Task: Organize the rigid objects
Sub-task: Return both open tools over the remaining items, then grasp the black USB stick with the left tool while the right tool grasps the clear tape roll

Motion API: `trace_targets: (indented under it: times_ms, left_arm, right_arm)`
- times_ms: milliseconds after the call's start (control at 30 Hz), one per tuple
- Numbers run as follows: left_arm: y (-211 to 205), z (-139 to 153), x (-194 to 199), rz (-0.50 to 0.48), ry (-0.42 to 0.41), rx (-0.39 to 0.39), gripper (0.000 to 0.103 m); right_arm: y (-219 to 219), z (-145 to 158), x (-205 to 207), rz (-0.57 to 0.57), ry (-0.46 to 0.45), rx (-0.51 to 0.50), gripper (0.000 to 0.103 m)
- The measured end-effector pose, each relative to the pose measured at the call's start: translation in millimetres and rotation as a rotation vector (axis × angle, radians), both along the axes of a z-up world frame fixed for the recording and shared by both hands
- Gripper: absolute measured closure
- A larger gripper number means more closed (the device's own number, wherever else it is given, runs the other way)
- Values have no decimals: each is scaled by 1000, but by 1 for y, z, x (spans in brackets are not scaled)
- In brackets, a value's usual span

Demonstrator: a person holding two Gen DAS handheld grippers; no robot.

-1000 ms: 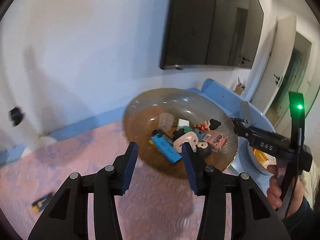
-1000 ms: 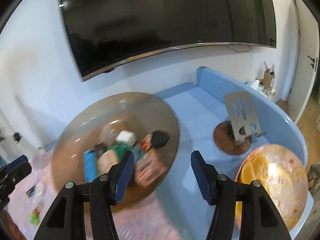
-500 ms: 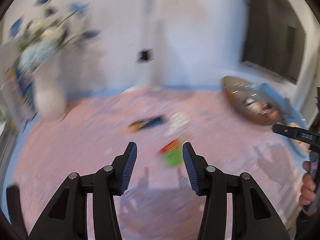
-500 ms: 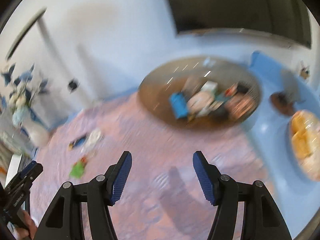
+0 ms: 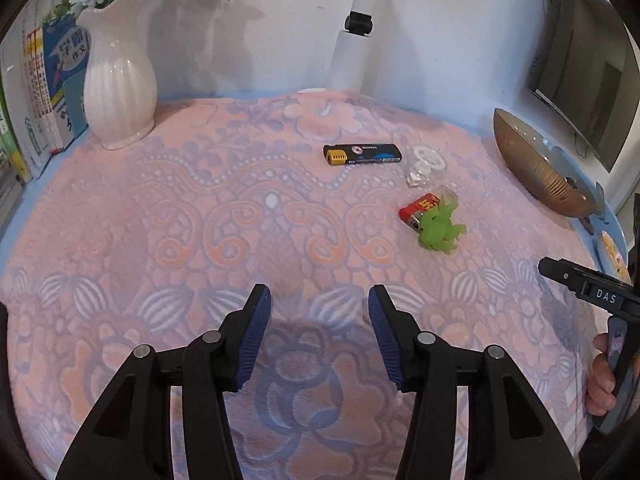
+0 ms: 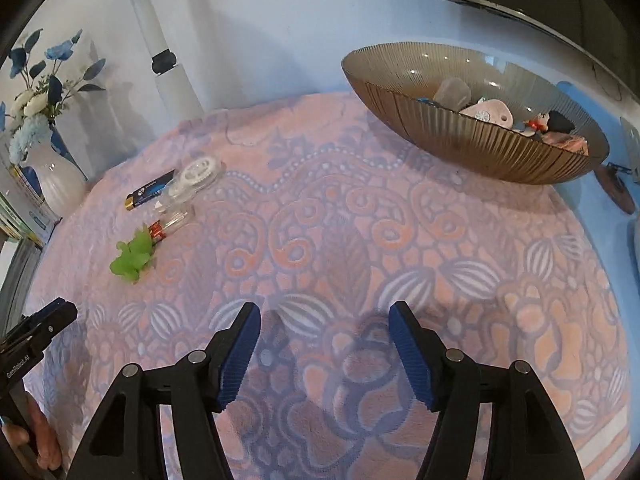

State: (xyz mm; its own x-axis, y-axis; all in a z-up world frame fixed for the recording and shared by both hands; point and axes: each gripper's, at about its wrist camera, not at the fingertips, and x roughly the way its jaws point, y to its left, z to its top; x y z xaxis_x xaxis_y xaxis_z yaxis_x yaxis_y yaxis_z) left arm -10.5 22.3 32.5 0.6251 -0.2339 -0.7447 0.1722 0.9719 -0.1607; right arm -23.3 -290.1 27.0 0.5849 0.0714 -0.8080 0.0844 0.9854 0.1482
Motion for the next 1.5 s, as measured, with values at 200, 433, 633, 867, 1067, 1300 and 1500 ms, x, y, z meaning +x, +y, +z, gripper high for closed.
trace_targets:
  times_ms: [200,433,633,867,1067,1300,1500]
  left_arm:
    - [-8,9,-10,-7,-75,50,9]
    - [-20,11,-15,-15,-106,129,7]
    - [-16,12,-11,3,-75,149,7]
    - [-18,54,10,-78,-97,257,6]
    - [-43,31,77,-258,-108,455,0]
    - [-49,19,141,-319,-78,289,1]
    - [-69,-1,161,-451,-34,271,1]
  right_arm:
    - [16,-2,1,31,15,-79,23]
    - [11,-2,-1,33,11,-17,21]
    - [11,4,-3,31,25,9,21]
    - [22,21,12,139,152,293,22]
    - [82,38,55,217,105,104,33]
    - [80,23,131,158,124,129,34]
    - [88,0,166,110,163,124,32]
